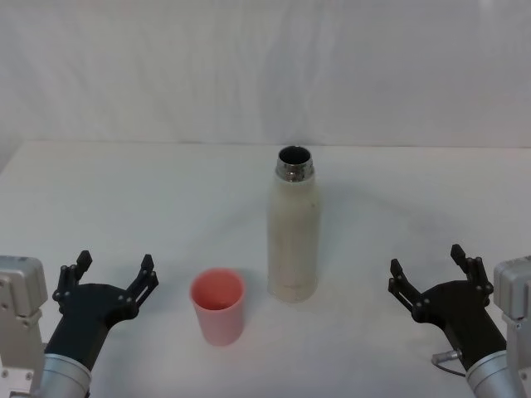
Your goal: Grasp the thermos with one hand and pour water into the cup lid.
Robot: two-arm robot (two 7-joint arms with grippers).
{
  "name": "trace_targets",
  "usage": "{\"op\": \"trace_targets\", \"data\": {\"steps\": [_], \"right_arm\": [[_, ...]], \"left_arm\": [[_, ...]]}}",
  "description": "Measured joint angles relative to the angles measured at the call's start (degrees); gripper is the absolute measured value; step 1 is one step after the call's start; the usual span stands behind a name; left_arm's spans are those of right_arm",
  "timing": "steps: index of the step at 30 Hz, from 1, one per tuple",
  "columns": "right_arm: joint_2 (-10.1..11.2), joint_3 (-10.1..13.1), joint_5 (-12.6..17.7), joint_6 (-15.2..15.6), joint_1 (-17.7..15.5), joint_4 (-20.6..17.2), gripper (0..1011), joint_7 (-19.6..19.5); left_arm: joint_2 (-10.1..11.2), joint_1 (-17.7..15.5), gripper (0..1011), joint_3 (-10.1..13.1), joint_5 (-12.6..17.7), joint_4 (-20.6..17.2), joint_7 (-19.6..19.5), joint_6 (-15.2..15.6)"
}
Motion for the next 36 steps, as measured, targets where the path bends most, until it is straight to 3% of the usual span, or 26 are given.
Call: {"op": "trace_targets", "data": {"steps": [36], "right_arm": [[0.0, 0.1, 0.0, 0.1, 0.0, 0.0, 1001, 0.0]], "left_arm": [[0.0, 0.0, 1001, 0.0, 0.0, 0.0, 0.0, 0.0]]}}
